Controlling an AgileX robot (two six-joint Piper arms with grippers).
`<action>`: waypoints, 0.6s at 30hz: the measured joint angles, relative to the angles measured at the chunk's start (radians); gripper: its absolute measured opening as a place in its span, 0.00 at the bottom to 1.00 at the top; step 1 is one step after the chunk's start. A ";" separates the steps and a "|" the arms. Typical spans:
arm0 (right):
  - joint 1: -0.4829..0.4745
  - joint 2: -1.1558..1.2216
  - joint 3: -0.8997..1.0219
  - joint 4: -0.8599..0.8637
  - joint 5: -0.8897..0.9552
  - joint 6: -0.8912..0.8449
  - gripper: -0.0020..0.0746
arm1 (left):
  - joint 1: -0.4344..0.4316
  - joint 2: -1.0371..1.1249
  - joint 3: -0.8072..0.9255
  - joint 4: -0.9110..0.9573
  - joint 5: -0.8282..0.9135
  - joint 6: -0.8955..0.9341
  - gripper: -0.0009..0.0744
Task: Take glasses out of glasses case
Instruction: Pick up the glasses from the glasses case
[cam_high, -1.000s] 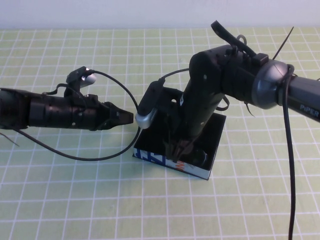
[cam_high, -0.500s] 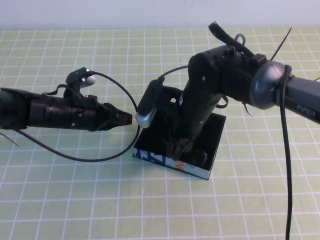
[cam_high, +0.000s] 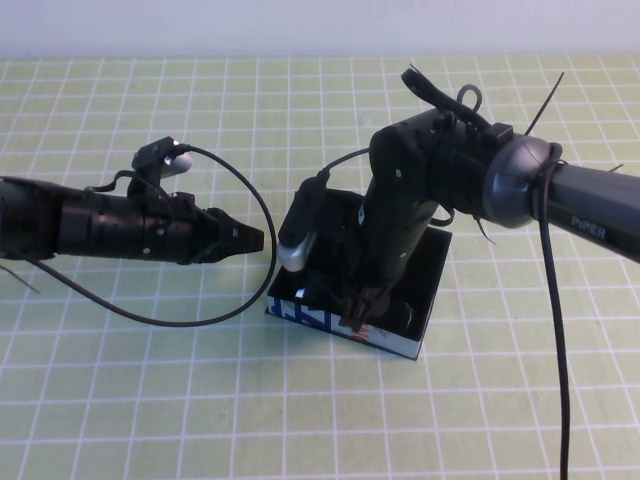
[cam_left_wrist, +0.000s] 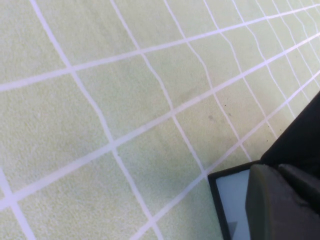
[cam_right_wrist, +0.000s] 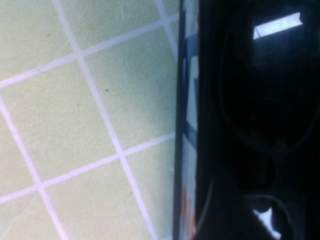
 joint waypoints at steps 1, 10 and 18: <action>0.000 0.003 0.000 0.000 -0.002 0.000 0.45 | 0.000 0.000 0.000 0.000 0.000 0.000 0.01; 0.000 0.005 0.000 -0.002 -0.032 0.000 0.45 | 0.000 0.000 0.000 0.000 0.000 0.000 0.01; 0.000 0.005 0.000 -0.002 -0.037 0.000 0.36 | 0.000 0.000 0.000 0.000 0.000 0.000 0.01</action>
